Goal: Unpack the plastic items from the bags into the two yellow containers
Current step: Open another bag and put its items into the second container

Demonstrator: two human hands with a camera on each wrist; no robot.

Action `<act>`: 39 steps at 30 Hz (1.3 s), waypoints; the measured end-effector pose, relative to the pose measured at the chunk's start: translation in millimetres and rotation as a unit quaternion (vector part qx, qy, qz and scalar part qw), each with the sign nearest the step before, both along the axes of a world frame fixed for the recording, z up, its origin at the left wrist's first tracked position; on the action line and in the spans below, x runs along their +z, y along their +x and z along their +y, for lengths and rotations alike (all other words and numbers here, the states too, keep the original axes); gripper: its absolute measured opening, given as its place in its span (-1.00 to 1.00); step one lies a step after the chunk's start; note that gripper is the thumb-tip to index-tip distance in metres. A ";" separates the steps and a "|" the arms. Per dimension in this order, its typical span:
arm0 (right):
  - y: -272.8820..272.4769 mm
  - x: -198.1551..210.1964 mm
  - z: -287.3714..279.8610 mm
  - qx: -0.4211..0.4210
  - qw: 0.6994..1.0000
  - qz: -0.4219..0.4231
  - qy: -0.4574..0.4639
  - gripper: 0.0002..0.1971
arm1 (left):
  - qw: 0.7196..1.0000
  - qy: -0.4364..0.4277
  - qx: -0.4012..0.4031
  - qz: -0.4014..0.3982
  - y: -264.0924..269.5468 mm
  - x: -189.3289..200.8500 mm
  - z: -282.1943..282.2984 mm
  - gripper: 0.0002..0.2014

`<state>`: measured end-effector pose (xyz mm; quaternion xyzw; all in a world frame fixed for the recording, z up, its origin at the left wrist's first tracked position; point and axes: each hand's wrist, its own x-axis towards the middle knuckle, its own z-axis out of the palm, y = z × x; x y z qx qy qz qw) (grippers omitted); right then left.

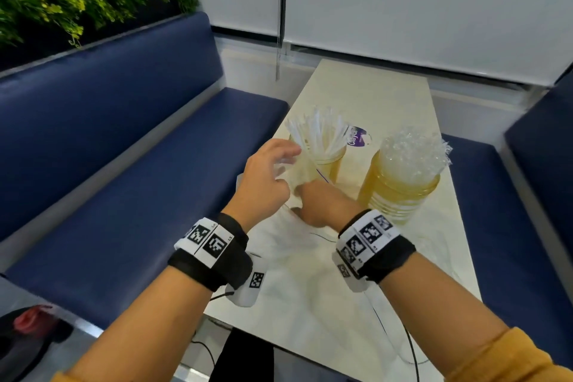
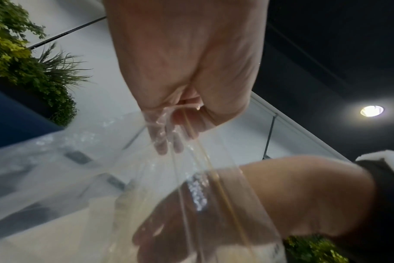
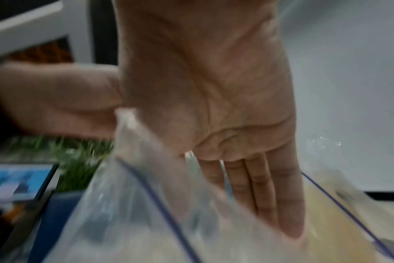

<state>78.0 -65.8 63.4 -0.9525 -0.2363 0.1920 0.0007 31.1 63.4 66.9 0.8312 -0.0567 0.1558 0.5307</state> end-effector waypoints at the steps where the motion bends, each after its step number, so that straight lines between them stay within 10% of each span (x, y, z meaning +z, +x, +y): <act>1: -2.5 -9.3 -1.4 -0.005 1.000 -0.005 -0.028 -0.47 | 1.000 0.012 -0.004 -0.007 -3.1 -1.4 -0.4 -0.30; 13: -6.4 -36.9 -13.2 -0.040 0.996 0.074 -0.024 -0.49 | 0.997 0.059 -0.058 -0.002 -19.8 -14.5 -6.7 -0.34; 29: -33.9 88.0 -15.9 -0.013 0.999 -0.039 0.028 -0.71 | 0.990 0.138 0.026 0.001 -10.3 -39.6 -22.9 -0.39; 34: -29.1 89.1 -20.6 -0.051 0.967 -0.043 0.245 -0.69 | 0.988 0.129 0.085 -0.012 1.5 -38.3 -22.7 -0.83; 39: -24.7 70.1 -16.4 -0.072 0.884 -0.024 0.460 -0.41 | 0.993 0.067 0.093 -0.004 8.8 -32.3 -11.1 -0.82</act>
